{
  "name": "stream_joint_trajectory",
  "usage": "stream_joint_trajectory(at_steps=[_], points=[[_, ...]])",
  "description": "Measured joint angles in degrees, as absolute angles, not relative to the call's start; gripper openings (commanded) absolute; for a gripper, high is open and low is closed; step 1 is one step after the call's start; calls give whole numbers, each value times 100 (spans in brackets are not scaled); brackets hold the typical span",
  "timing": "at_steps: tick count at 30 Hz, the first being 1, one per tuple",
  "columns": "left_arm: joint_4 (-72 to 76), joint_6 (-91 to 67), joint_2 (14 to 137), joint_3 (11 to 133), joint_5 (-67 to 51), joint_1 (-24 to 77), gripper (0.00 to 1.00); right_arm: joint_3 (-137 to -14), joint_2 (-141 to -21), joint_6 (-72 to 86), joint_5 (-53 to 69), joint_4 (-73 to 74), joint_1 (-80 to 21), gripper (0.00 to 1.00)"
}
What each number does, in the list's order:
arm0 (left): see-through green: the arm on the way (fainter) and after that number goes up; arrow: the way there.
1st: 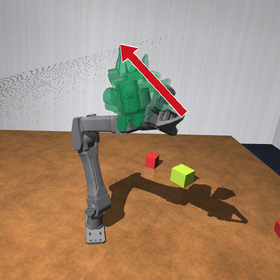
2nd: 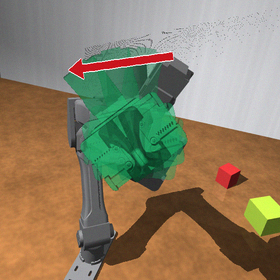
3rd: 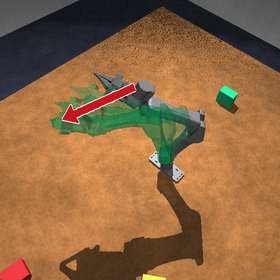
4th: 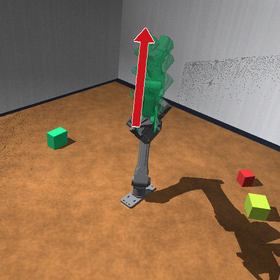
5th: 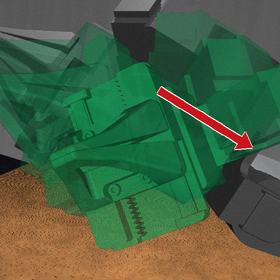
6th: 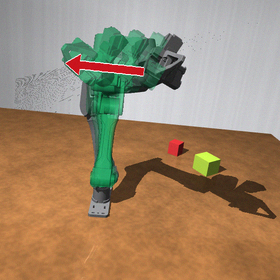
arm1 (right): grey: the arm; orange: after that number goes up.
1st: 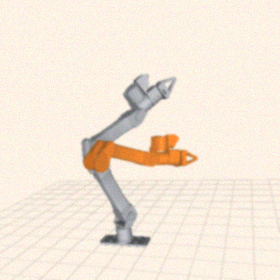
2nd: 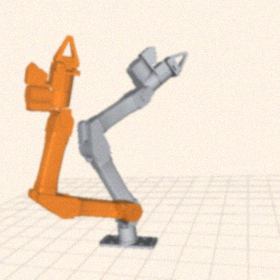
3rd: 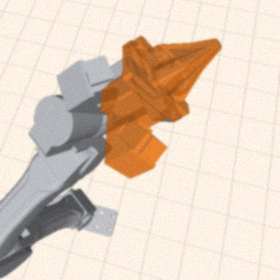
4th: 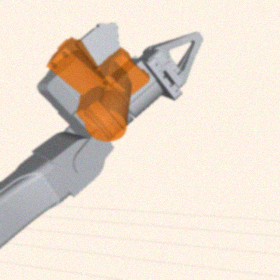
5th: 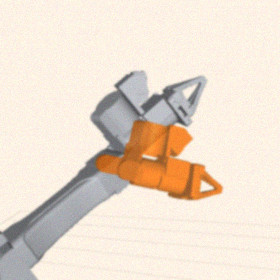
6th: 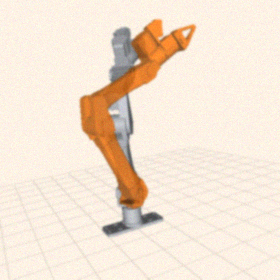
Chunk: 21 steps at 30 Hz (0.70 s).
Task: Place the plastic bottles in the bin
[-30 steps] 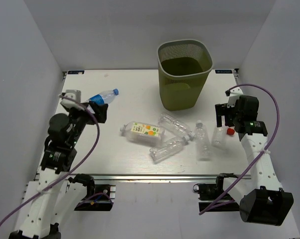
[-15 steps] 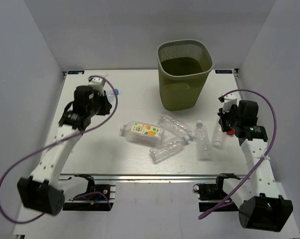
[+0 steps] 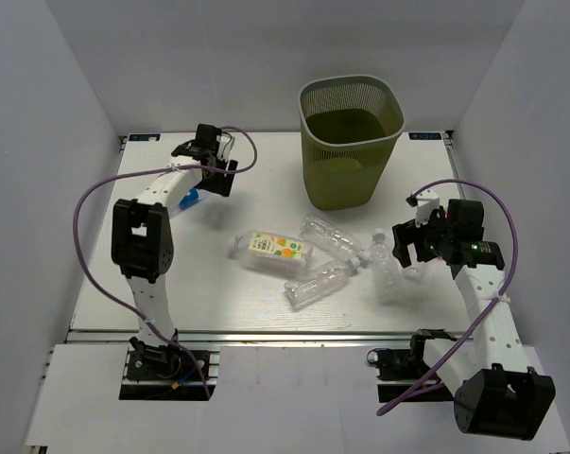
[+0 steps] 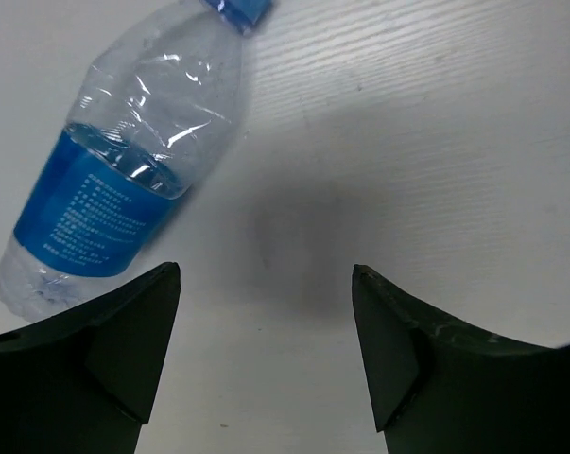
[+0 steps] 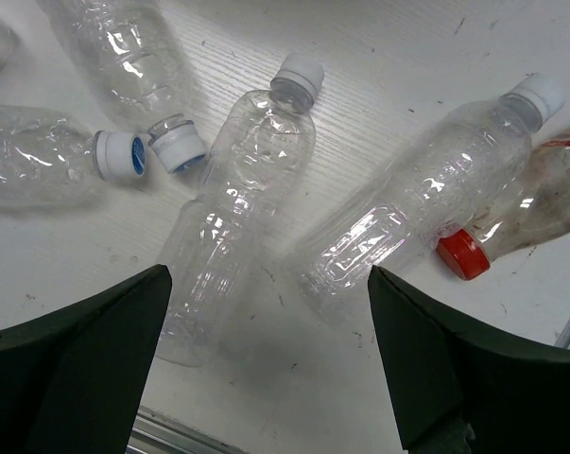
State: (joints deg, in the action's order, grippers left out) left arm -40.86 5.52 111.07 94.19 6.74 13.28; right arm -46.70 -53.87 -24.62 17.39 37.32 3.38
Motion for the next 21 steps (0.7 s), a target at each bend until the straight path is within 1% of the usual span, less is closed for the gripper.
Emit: stream_joint_trajectory(at_steps=[4, 7, 13, 21], points=[[-4353, 622, 11839, 9703, 1009, 1245, 86, -4626, -5382, -2467, 1793, 3776, 338, 90], [-4466, 622, 12156, 9937, 1210, 1190, 86, -4626, -5378, -2482, 1828, 3780, 338, 90], [-4303, 657, 12167, 10307, 1511, 1138, 86, -4622, -5417, -2571, 1839, 3782, 338, 90], [-3979, 1033, 12110, 10259, 1925, 1135, 87, -4622, -5638, -2576, 1828, 3789, 338, 90]])
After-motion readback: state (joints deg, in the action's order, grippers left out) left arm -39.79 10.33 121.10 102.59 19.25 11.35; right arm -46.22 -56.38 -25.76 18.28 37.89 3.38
